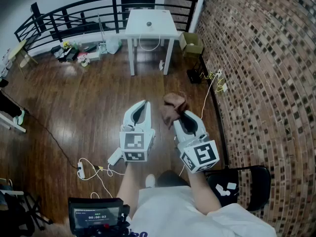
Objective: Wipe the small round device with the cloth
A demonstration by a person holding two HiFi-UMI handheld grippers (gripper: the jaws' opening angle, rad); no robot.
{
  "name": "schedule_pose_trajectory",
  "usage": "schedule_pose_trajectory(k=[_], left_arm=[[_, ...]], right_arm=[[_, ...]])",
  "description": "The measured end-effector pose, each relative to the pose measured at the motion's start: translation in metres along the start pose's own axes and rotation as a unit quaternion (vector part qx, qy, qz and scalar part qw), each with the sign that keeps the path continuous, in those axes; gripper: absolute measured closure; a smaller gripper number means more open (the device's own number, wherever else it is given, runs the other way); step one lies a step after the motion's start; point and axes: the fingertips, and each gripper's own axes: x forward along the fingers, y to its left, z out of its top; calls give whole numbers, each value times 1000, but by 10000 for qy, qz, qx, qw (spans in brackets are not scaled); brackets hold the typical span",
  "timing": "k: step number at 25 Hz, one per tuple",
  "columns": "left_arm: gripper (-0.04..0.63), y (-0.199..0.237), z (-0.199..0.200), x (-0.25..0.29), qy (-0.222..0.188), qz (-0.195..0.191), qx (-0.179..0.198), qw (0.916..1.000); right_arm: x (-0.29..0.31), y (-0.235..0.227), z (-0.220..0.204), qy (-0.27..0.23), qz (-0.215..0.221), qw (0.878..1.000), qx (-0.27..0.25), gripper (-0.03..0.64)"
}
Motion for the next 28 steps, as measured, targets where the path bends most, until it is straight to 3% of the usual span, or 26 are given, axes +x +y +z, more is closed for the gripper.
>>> schedule_pose_trajectory(k=[10,17,22,28], left_arm=[[580,45,3,116,8,281,273,9992],[580,46,35,245,-297,403,314,9983],[580,44,36,329,-129,345,351,9987],[580,80,20,395,67,511,397,9979]], right_arm=[[106,-81,-9,-279,279,9991,184,581],[184,-204,4,-543,186,9982,158,581],[234,-285,-6,-506,92,9982,313,581],[301,-323,-34,-300,244,9978,530,581]])
